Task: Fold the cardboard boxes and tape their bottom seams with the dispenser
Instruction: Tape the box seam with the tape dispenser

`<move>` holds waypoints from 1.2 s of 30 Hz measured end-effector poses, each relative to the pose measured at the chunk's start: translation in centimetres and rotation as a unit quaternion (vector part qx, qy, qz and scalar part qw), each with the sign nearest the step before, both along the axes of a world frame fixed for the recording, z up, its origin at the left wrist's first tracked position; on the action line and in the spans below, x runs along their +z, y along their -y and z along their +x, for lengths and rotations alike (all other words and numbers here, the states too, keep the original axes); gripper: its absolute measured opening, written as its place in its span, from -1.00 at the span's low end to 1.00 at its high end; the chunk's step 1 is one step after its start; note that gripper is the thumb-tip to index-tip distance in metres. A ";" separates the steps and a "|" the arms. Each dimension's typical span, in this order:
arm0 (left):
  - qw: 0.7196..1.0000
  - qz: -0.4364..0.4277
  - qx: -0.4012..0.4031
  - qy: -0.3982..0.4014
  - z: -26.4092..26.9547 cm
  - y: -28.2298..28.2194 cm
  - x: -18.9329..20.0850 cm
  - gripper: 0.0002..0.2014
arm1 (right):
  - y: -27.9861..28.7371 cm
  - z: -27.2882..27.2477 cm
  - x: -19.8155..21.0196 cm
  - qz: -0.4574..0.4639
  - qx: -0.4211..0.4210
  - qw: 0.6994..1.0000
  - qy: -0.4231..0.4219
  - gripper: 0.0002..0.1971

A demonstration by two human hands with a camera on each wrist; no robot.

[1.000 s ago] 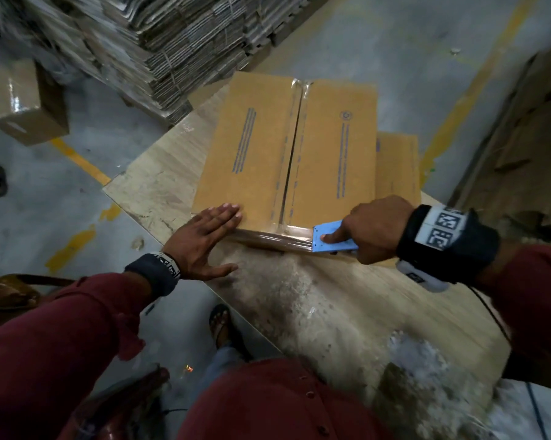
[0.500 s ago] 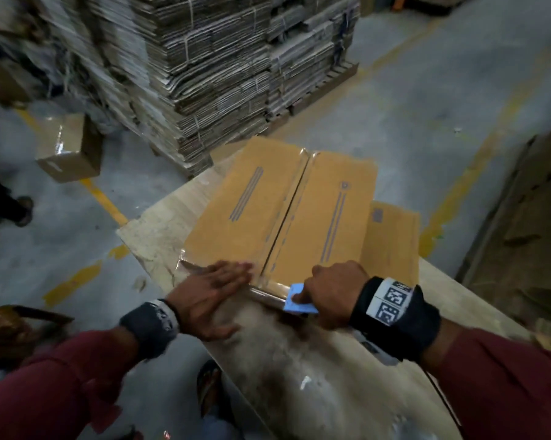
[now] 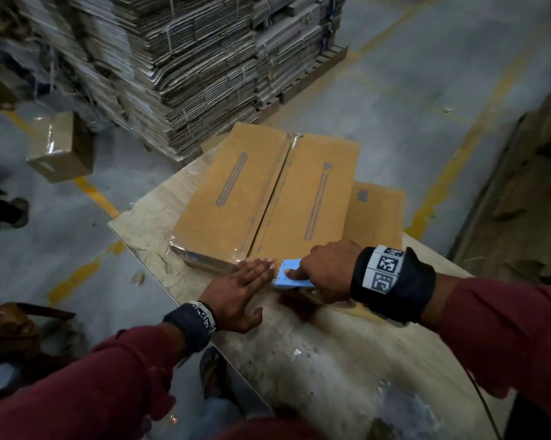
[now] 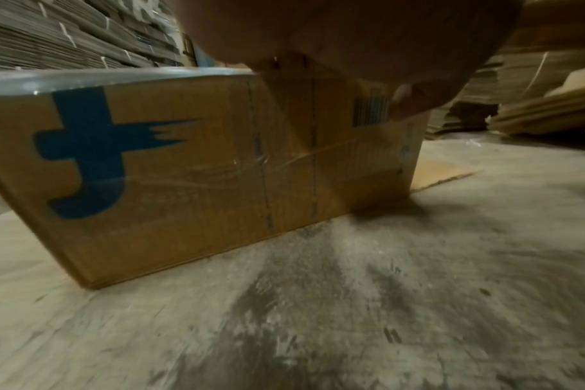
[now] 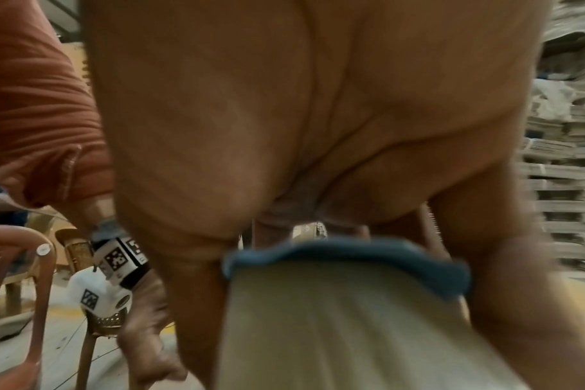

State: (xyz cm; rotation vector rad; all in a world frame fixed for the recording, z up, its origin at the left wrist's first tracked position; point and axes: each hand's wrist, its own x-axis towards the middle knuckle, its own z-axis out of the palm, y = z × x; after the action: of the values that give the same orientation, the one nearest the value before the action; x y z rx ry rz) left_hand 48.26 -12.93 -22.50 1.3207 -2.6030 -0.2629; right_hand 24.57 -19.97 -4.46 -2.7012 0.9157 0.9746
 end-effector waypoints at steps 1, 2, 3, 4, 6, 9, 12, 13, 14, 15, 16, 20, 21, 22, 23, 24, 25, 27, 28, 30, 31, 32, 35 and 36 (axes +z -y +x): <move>1.000 -0.005 0.000 0.000 0.1 -0.1 -0.1 -0.08 | -0.1 -0.6 0.0 -0.003 0.001 1.000 0.003 -0.48; 1.000 -0.007 -0.001 0.000 0.1 -0.2 -0.1 -0.08 | -0.3 -1.1 0.1 -0.004 0.004 1.000 0.004 -0.46; 1.000 -0.008 -0.003 0.000 0.0 -0.2 -0.2 -0.07 | -0.5 -1.7 0.1 -0.005 0.005 1.000 0.008 -0.45; 1.000 -0.009 -0.004 -0.001 0.0 -0.2 -0.3 -0.07 | -0.8 -2.3 0.2 -0.008 0.003 1.000 0.015 -0.44; 1.000 -0.015 -0.005 -0.003 -0.2 -0.2 -0.5 -0.06 | -1.0 -3.2 0.2 -0.010 -0.001 1.000 0.022 -0.43; 1.000 -0.022 -0.006 -0.009 -0.4 -0.3 -0.7 -0.04 | -1.1 -4.2 -0.1 -0.005 -0.011 1.000 0.028 -0.43; 1.000 -0.019 -0.005 -0.005 -0.3 -0.4 -0.6 -0.03 | -1.2 -4.8 -0.9 -0.007 -0.025 0.999 0.033 -0.41; 1.000 -0.017 -0.004 -0.003 -0.3 -0.4 -0.5 -0.03 | -1.2 -5.0 -1.1 -0.008 -0.030 0.999 0.036 -0.40; 1.000 -0.017 -0.004 -0.003 -0.3 -0.4 -0.5 -0.03 | -1.2 -5.1 -1.2 -0.012 -0.033 0.999 0.040 -0.40; 1.000 -0.018 -0.005 -0.003 -0.2 -0.4 -0.6 -0.03 | -1.3 -5.3 -1.3 -0.019 -0.036 0.998 0.045 -0.40; 1.000 -0.020 -0.005 -0.004 -0.3 -0.4 -0.7 -0.04 | -1.5 -5.6 -1.3 -0.026 -0.038 0.998 0.052 -0.41; 0.999 -0.037 -0.008 -0.006 -0.3 -0.2 -1.0 -0.07 | -2.4 -6.5 -2.3 -0.041 -0.048 0.996 0.060 -0.39; 0.999 -0.042 -0.010 -0.007 -0.3 -0.2 -1.0 -0.07 | -2.6 -6.8 -2.6 -0.043 -0.052 0.996 0.060 -0.39; 0.999 -0.042 -0.012 -0.008 -0.3 -0.2 -1.0 -0.07 | -2.8 -7.2 -2.8 -0.049 -0.055 0.995 0.060 -0.39; 0.999 -0.039 -0.013 -0.007 -0.2 -0.1 -1.0 -0.06 | -2.9 -7.5 -3.0 -0.055 -0.056 0.995 0.056 -0.38; 0.999 -0.033 -0.013 -0.007 -0.2 -0.1 -0.9 -0.06 | -3.1 -7.8 -3.2 -0.058 -0.054 0.996 0.051 -0.37; 1.000 -0.026 -0.014 -0.005 -0.1 0.0 -0.9 -0.05 | -3.3 -8.0 -3.2 -0.058 -0.053 0.996 0.049 -0.36; 1.000 -0.020 -0.014 0.002 -0.1 0.0 -0.7 -0.05 | -3.6 -8.3 -2.8 -0.055 -0.061 0.996 0.037 -0.37; 1.000 -0.018 -0.013 0.004 -0.2 0.0 -0.6 -0.05 | -3.6 -8.7 -2.5 -0.050 -0.068 0.996 0.031 -0.38; 1.000 -0.015 -0.014 0.008 -0.2 0.1 -0.4 -0.06 | -3.6 -10.7 -1.9 -0.041 -0.082 0.996 0.018 -0.38; 1.000 -0.019 -0.014 0.007 -0.3 0.1 -0.4 -0.06 | -3.6 -12.1 -1.5 -0.036 -0.094 0.995 0.005 -0.36; 1.000 -0.022 -0.016 0.006 -0.3 0.2 -0.4 -0.06 | -3.9 -13.6 -1.2 -0.028 -0.107 0.994 -0.008 -0.34; 0.999 -0.024 -0.022 -0.002 -0.5 0.1 -0.5 -0.06 | -5.2 -16.2 -0.5 -0.014 -0.149 0.988 -0.023 -0.32; 0.999 -0.026 -0.025 -0.003 -0.4 0.1 -0.5 -0.07 | -5.4 -16.4 -0.5 -0.011 -0.159 0.987 -0.016 -0.31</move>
State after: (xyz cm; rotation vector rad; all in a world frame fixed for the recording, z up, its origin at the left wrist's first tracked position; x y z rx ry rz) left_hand 47.85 -13.03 -22.99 1.2383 -2.6219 -0.2062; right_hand 8.14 -14.62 -4.98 -2.4543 1.3200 0.9451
